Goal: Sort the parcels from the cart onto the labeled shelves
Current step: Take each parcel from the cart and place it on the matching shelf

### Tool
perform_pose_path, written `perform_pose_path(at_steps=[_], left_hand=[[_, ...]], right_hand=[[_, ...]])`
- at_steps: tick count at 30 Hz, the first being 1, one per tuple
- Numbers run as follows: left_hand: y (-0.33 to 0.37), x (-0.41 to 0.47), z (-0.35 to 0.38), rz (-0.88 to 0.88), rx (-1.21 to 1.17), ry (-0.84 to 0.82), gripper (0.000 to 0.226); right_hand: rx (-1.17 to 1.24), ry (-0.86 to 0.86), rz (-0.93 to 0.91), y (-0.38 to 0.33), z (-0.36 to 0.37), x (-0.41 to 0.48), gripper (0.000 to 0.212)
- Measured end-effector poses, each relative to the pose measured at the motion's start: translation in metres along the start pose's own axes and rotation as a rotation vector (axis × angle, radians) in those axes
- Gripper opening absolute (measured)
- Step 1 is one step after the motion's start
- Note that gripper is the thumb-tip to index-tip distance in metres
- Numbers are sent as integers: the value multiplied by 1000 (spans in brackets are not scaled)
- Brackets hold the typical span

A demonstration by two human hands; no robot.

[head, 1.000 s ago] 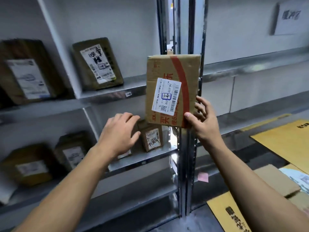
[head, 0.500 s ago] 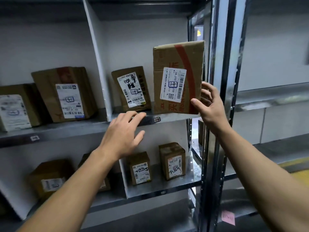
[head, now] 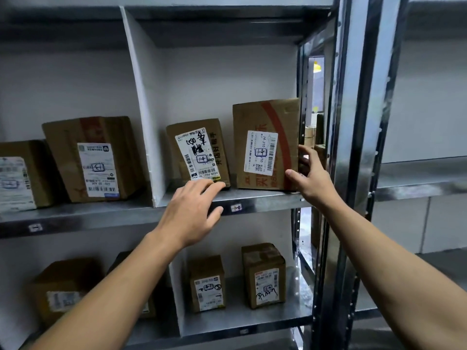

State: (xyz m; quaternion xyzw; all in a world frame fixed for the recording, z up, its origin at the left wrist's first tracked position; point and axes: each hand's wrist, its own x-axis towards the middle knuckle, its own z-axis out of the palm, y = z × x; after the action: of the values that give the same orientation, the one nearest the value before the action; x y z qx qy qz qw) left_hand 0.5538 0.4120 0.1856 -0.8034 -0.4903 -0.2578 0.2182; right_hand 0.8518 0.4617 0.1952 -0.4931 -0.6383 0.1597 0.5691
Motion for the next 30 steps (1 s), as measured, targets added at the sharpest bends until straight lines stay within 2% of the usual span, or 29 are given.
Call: perform_pose_path(at_steps=[7,22,30], left_hand=[[6,13,10,-4,-21,15,52],[5,5,12,-17,-93,32,52],[21,-19,21,44,-153,-20,57]], right_hand=[[-35,-18,64,-8,4,18,76],[-69,62,86,-1,12,21,71],[-212,199,-137,9,15,-55,40]])
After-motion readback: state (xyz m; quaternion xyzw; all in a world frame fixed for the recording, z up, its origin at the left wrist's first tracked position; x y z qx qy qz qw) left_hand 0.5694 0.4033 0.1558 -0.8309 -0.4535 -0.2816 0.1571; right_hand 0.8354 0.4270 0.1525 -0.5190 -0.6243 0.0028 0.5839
